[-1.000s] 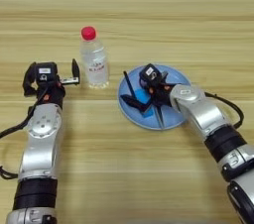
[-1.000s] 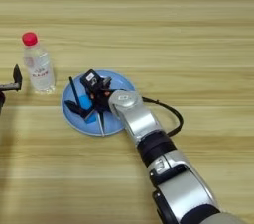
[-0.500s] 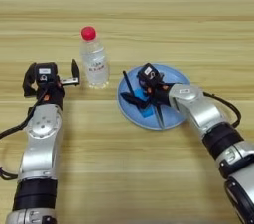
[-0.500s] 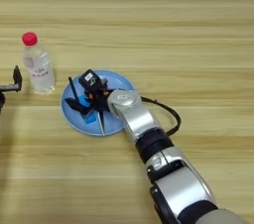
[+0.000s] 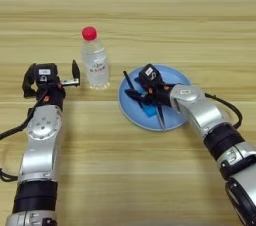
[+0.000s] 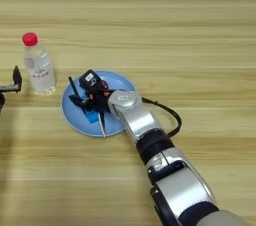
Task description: Move the objects on the table
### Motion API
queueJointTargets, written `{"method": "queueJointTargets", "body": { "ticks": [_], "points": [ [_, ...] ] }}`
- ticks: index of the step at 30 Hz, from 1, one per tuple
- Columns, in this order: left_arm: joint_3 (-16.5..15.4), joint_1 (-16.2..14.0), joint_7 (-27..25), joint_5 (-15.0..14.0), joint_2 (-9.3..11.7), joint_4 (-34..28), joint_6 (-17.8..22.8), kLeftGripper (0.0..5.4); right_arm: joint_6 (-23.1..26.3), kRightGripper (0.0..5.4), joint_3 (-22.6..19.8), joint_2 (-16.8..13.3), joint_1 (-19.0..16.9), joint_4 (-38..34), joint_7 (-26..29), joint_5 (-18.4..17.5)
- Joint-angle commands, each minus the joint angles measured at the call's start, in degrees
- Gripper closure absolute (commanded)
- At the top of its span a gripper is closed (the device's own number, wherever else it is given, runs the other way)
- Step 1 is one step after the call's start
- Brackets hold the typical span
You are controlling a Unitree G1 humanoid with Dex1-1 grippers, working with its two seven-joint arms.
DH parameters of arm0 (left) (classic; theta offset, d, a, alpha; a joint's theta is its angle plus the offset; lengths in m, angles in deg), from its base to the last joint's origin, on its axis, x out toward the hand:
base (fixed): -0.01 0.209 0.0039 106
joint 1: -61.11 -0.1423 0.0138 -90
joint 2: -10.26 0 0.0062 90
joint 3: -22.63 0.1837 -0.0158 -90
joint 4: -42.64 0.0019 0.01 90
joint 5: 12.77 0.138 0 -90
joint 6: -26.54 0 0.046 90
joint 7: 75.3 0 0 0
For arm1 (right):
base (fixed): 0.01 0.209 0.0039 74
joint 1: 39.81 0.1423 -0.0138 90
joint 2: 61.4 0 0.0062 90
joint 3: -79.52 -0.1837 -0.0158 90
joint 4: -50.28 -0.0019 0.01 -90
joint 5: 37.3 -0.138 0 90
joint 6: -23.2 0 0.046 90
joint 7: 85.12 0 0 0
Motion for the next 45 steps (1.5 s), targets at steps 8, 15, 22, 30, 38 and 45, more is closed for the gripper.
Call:
{"method": "queueJointTargets", "body": {
  "ticks": [8, 15, 22, 30, 38, 45],
  "points": [
    [0.21, -0.23, 0.14, 0.27, 0.15, -0.49, 0.85, 0.0, 1.7, 4.13, -0.08, 0.08, -0.63, 0.79, 0.94, 0.47],
    [0.18, -0.19, 0.13, 0.26, 0.2, -0.4, 0.82, 0.0, 2.25, 4.8, -0.35, 0.31, -0.78, 0.57, 0.87, 0.34],
    [0.21, -0.24, 0.11, 0.3, 0.22, -0.56, 0.84, 0.0, 3.13, 5.13, -1.19, 0.42, -0.83, -0.97, 0.22, 0.05],
    [0.24, -0.25, 0.02, 0.36, 0.31, -0.49, 0.57, 0.0, 5.02, 5.13, -2.98, 0.19, -0.76, -5.3, -0.78, -0.9],
    [0.51, -0.23, 0.14, 1.0, 0.59, -0.32, -0.03, 0.0, 7.56, 5.13, -4.93, -0.15, -0.94, -11.19, -1.41, -2.47],
    [1.09, -0.1, -0.1, 1.41, 0.75, -0.03, -0.58, 0.0, 8.2, 5.13, -6.98, -1.32, -0.71, -15.02, -2.83, -3.34]
  ]
}}
